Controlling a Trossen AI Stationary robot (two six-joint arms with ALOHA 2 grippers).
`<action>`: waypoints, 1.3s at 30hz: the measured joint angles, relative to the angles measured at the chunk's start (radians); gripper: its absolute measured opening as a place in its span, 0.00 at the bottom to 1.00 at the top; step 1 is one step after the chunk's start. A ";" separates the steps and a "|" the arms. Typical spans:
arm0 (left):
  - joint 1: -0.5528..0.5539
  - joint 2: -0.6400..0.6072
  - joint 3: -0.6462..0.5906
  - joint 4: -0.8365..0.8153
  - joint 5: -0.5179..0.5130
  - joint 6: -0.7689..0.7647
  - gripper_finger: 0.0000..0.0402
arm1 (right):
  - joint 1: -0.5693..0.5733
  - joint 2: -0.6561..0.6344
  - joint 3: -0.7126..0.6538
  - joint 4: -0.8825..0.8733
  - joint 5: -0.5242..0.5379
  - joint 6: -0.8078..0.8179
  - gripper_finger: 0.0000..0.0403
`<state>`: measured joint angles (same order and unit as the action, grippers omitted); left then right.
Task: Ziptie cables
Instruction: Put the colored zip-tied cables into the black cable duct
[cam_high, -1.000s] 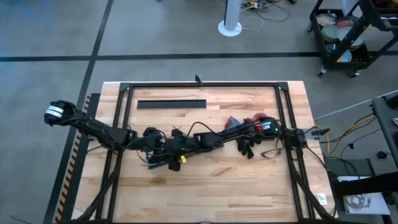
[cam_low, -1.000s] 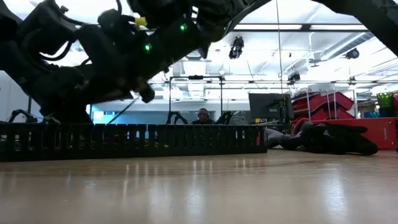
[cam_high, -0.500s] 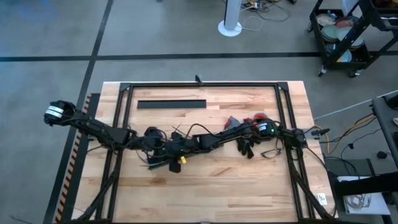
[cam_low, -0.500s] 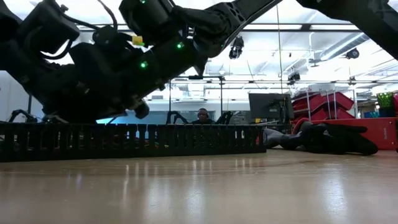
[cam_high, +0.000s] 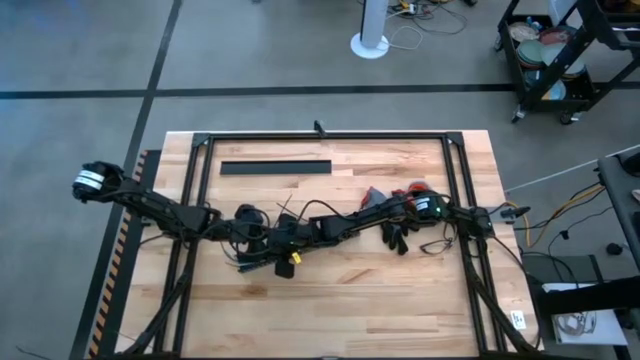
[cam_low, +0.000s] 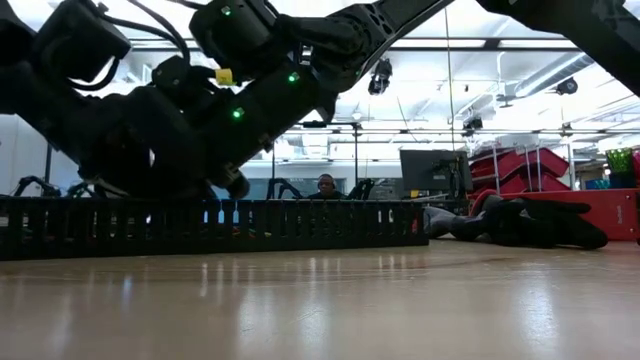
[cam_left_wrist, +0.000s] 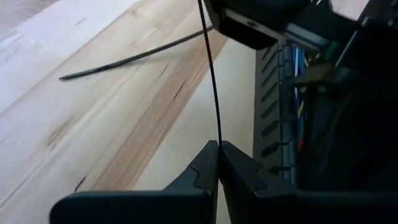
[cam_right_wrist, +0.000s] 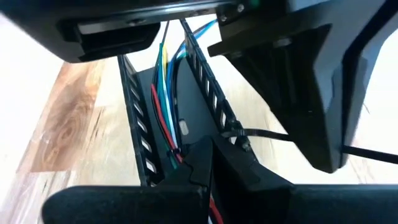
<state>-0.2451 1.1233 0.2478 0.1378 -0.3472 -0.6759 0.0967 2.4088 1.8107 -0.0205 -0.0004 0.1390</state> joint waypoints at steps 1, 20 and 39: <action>0.000 0.001 0.000 -0.001 0.007 -0.002 0.00 | 0.000 0.000 0.000 -0.001 0.000 0.000 0.00; 0.000 -0.013 0.000 -0.049 0.077 0.002 0.00 | 0.000 -0.039 -0.001 0.012 0.020 -0.009 0.00; 0.000 -0.010 0.000 -0.012 0.043 0.021 0.00 | 0.008 -0.004 0.001 0.062 -0.027 0.010 0.00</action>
<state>-0.2451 1.1132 0.2478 0.1257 -0.3046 -0.6549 0.1043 2.4050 1.8113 0.0419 -0.0271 0.1490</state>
